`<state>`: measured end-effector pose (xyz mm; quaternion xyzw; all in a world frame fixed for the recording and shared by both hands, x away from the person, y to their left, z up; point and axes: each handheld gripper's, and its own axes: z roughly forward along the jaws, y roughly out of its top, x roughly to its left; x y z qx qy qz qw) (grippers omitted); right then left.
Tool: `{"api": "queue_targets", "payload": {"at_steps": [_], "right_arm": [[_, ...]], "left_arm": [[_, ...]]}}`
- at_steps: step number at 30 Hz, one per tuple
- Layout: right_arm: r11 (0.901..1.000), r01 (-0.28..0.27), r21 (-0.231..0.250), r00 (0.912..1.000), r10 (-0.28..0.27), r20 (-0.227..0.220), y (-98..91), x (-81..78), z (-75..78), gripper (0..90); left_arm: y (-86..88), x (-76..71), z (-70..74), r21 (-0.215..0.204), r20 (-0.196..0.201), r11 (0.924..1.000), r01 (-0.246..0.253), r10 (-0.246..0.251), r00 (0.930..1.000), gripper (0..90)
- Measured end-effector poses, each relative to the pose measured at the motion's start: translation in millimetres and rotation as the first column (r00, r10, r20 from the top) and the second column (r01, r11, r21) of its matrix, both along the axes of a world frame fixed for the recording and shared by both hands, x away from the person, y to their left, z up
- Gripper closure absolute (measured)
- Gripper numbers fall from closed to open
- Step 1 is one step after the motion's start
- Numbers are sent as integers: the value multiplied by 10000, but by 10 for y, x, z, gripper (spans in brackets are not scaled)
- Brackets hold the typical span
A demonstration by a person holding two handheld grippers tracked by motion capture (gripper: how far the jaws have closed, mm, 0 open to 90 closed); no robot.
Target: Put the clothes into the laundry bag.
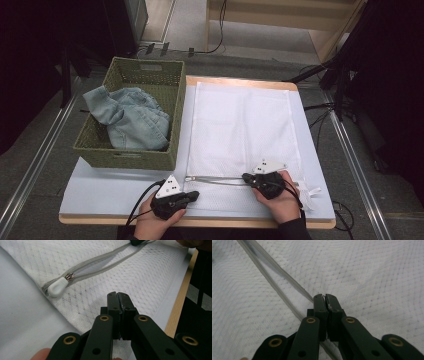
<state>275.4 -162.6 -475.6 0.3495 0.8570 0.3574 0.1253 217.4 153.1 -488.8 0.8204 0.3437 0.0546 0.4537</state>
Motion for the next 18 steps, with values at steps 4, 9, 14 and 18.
{"api": "queue_targets", "payload": {"at_steps": [4, 9, 14, 18], "right_arm": [[9995, -18, 306, 9984, 0, 572, 22, 105, 161, 900], [9830, 797, 1655, 9867, -1014, 1274, -54, 383, 266, 900], [9878, 783, 1349, 9958, -839, 360, -66, 432, -4, 891], [9875, 660, 1434, 9970, -712, 311, -122, 393, 4, 840]], "left_arm": [[3, -2, -1, -5, 17, 10000, 65, -65, 10000, 889], [5, -2, -1, -28, 13, 9999, 101, -101, 9999, 877], [13, 2, -5, -141, -85, 9998, 136, -138, 9999, 859], [14, 2, -6, -154, -83, 9998, 154, -155, 9998, 855]]}}
